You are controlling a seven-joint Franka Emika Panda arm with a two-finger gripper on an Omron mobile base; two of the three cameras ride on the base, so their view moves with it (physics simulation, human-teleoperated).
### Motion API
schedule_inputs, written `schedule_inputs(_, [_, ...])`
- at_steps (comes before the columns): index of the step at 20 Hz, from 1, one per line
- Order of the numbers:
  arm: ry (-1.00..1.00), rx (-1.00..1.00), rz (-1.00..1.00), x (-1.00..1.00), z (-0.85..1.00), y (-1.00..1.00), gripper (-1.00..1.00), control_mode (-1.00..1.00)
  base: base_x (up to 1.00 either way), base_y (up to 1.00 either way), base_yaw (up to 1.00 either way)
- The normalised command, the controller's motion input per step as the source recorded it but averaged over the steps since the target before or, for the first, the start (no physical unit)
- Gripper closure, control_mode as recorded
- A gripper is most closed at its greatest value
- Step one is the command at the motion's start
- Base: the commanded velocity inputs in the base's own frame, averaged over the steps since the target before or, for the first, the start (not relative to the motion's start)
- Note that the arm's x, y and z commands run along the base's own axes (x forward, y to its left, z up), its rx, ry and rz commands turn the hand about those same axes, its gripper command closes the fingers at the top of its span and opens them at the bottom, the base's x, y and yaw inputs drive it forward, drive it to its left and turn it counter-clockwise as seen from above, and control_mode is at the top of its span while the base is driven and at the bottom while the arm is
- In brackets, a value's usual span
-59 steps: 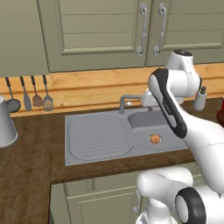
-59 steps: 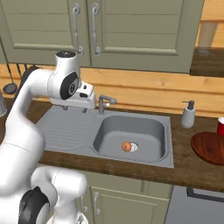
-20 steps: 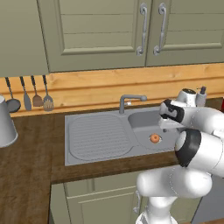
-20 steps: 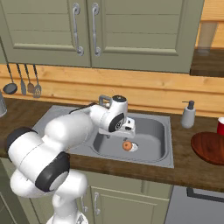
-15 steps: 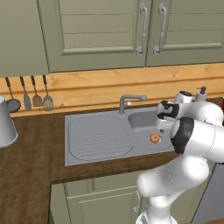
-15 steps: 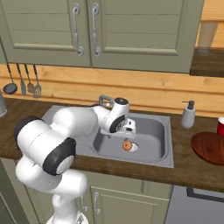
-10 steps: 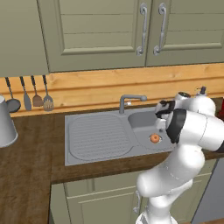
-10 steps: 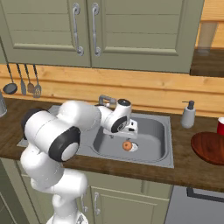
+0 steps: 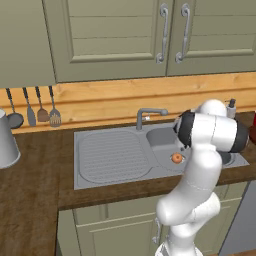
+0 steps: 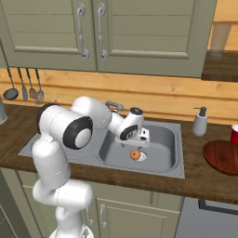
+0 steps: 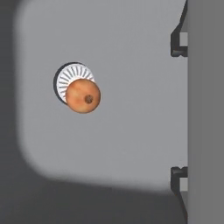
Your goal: Pick the onion from the sink and place it in the bowl. Then pick the bowl and place it in the microwave. Then close the microwave door and press the start button.
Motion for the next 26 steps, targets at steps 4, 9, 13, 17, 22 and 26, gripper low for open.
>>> schedule_inputs(4, [0.0, 0.0, 0.0, 0.36, -0.37, 0.0, -1.0, -1.0, 0.0, 0.0, 0.0])
schedule_inputs(9, [0.0, 0.0, 0.0, 0.33, -0.41, 0.0, -1.0, -1.0, 0.0, 0.0, 0.0])
schedule_inputs(13, [0.0, 0.0, 0.0, 0.32, -0.32, 0.0, -1.0, -1.0, 0.0, 0.0, 0.0])
schedule_inputs(17, [0.0, 0.0, 0.0, 0.32, -0.29, -0.04, -1.0, -1.0, 0.0, 0.0, 0.0])
schedule_inputs(22, [0.0, 0.0, 0.0, 0.44, -0.21, -0.09, -1.0, -1.0, 0.0, 0.0, 0.0])
schedule_inputs(26, [0.0, 0.0, 0.0, 0.43, -0.31, -0.16, -1.0, -1.0, 0.0, 0.0, 0.0])
